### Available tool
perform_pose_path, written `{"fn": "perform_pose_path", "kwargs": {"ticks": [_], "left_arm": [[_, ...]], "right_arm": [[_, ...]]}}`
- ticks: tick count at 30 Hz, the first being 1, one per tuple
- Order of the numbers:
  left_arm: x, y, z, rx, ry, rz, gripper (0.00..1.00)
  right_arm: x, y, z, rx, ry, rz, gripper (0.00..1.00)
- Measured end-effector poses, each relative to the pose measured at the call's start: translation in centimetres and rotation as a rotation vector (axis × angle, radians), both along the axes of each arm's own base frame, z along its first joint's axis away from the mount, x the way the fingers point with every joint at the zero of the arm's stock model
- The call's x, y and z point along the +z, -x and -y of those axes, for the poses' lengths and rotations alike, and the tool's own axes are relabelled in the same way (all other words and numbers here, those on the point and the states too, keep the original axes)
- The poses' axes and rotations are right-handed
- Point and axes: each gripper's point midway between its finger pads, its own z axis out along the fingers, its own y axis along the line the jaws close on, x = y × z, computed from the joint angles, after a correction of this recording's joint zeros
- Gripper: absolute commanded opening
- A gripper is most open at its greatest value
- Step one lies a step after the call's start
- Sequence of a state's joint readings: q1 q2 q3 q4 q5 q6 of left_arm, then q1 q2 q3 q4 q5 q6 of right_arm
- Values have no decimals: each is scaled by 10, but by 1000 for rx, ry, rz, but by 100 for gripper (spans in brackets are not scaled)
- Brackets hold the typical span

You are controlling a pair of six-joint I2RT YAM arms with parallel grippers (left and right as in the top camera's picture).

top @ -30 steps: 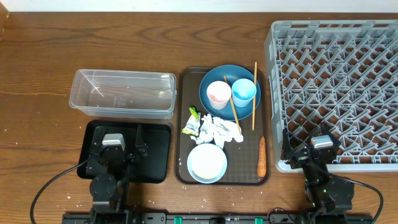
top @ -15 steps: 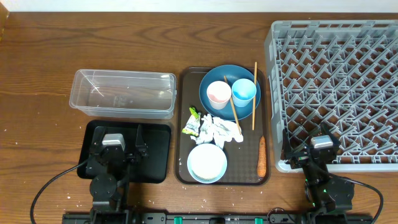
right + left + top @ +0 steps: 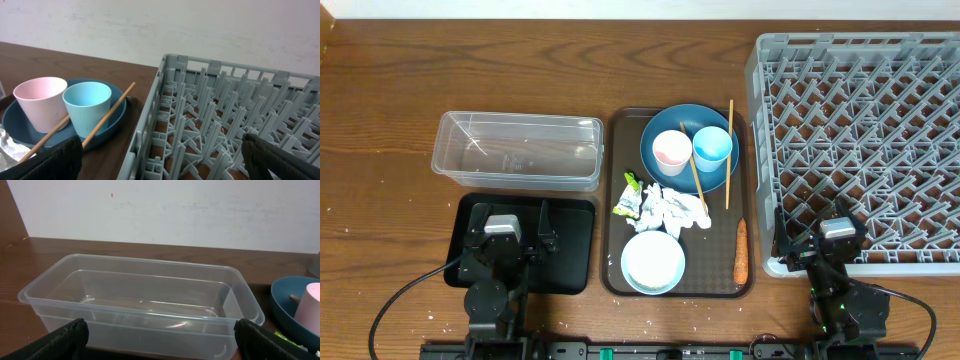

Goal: Sort waste into correct bins and load items into the dishwasher rack

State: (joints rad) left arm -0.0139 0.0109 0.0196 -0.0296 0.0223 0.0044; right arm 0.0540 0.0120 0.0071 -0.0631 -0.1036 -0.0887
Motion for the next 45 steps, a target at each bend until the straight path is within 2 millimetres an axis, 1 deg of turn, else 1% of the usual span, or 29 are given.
{"fn": "perform_pose_path", "kwargs": {"ticks": [13,18,20,22,25,27,30,32,34,35,39,42,45], "left_arm": [[0,0,0,0,0,1,96],[6,-1,2,-11,2,25,96],[12,-1,8,-48,5,55,95],[23,-1,22,-131,9,96,95],[29,4,45,-263,29,106,95],[39,11,58,-341,71,102,95],[65,25,77,-454,134,81,95],[88,37,88,-525,176,46,95],[105,46,96,-576,207,-4,95],[117,49,101,-602,220,-31,95],[156,55,115,-689,287,-168,95],[171,56,122,-714,353,-338,95],[167,56,127,-712,393,-531,96]], "right_arm": [[0,0,0,0,0,0,99],[0,0,0,0,0,0,99],[0,0,0,0,0,0,99],[0,0,0,0,0,0,99],[0,0,0,0,0,0,99],[0,0,0,0,0,0,99],[0,0,0,0,0,0,99],[0,0,0,0,0,1,99],[0,0,0,0,0,0,99],[0,0,0,0,0,1,99],[0,0,0,0,0,1,99],[0,0,0,0,0,1,99],[0,0,0,0,0,0,99]]}}
